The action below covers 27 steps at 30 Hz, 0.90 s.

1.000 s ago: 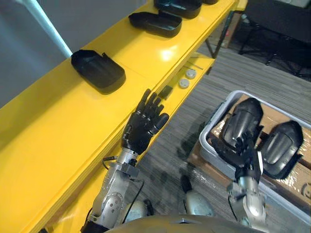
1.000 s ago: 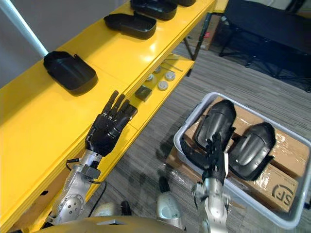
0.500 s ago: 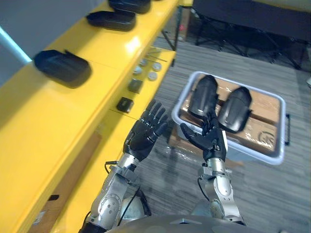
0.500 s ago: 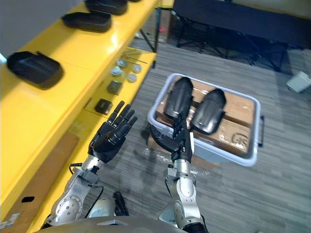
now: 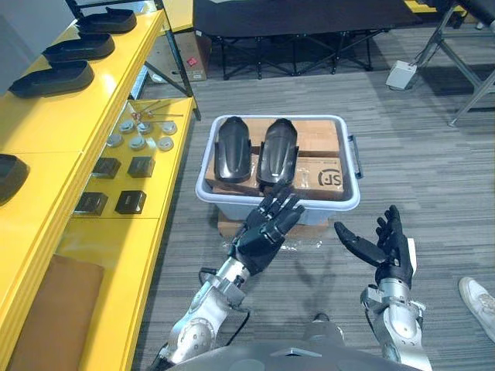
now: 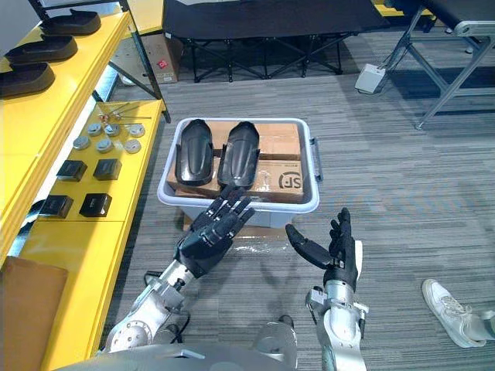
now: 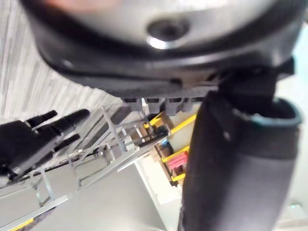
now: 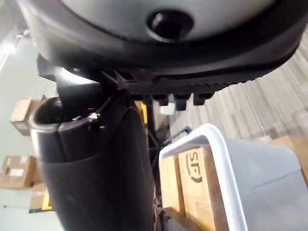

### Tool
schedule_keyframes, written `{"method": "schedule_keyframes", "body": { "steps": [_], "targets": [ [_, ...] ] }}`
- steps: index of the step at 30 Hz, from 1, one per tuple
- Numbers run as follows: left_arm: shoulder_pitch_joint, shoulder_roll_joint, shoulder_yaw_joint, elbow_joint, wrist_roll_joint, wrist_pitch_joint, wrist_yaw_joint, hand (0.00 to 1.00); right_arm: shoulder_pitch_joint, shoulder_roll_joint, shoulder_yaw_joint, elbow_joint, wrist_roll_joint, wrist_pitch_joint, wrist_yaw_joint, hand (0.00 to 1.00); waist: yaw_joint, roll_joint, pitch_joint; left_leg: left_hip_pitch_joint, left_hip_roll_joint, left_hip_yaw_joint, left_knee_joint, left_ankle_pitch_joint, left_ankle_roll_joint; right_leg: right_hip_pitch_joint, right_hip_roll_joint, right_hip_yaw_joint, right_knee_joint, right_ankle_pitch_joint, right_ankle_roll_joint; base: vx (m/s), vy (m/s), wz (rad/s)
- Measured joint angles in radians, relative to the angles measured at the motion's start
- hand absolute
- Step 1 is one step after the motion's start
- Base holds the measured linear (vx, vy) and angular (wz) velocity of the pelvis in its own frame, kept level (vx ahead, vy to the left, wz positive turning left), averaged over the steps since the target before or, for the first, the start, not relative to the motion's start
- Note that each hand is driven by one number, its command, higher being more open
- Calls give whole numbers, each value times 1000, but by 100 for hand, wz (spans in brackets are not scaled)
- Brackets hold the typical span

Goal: Walk over and take three plastic housings, then place them on the shelf

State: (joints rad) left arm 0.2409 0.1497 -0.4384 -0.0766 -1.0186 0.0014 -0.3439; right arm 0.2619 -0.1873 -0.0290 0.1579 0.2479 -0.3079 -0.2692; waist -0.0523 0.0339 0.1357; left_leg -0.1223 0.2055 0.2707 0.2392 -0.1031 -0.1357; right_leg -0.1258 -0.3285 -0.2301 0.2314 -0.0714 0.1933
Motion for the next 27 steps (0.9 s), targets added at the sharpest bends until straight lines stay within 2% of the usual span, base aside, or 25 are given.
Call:
{"method": "schedule_keyframes", "body": {
  "steps": [1,2,6,8,12,14,17,22,23,27],
  "targets": [
    [1,9,9,0,5,2,-7,100,-23,0,-1,11,0,1,-4,100,4,-3,3,-13,-12,0,3,2,1,-3,-9,2,-13,13,1,-74,165,2],
    [-1,28,27,0,19,3,-14,100,-97,-1,-13,74,1,2,-14,100,22,-10,9,-40,-29,3,13,10,0,-13,-21,4,-49,52,4,-45,121,2],
    [-23,55,54,0,65,0,-41,100,-278,-18,-123,236,64,11,-35,100,50,-32,52,-103,-33,-30,79,-5,15,11,-20,-33,-118,123,-5,-90,94,20],
    [-45,63,64,2,120,-1,-46,100,-432,-100,-176,318,134,14,-78,100,53,-30,87,-163,-35,-53,130,-29,15,0,-20,-49,-137,153,-11,-135,90,23],
    [-75,62,62,22,127,0,-51,100,-653,-265,-206,407,195,16,-140,100,63,-14,163,-242,-36,-83,192,-41,23,-32,-18,-66,-151,167,-8,-144,44,7],
    [-77,57,60,42,127,0,-56,100,-753,-368,-216,458,214,15,-152,100,76,4,203,-280,-36,-112,212,-33,32,-58,-8,-67,-150,178,-9,-85,-3,2],
    [-78,57,56,83,127,-5,-61,100,-854,-449,-214,543,250,16,-151,100,80,17,243,-295,-36,-121,214,-24,37,-69,-5,-69,-150,191,-9,-49,-5,2],
    [-97,45,51,153,126,-49,-69,100,-982,-541,-126,649,281,30,-130,100,88,27,272,-343,-37,-133,230,-22,41,-104,-3,-74,-149,203,-10,-39,4,3],
    [-110,39,47,175,125,-58,-72,100,-1033,-570,-101,683,316,49,-121,100,98,38,293,-344,-37,-134,232,-20,44,-105,-2,-77,-149,215,-12,-55,14,0],
    [-123,34,40,206,122,-74,-75,100,-1119,-608,-36,778,329,91,-94,100,125,50,312,-364,-37,-140,242,-18,47,-116,-3,-88,-148,218,-12,-42,8,4]
  ]
}}
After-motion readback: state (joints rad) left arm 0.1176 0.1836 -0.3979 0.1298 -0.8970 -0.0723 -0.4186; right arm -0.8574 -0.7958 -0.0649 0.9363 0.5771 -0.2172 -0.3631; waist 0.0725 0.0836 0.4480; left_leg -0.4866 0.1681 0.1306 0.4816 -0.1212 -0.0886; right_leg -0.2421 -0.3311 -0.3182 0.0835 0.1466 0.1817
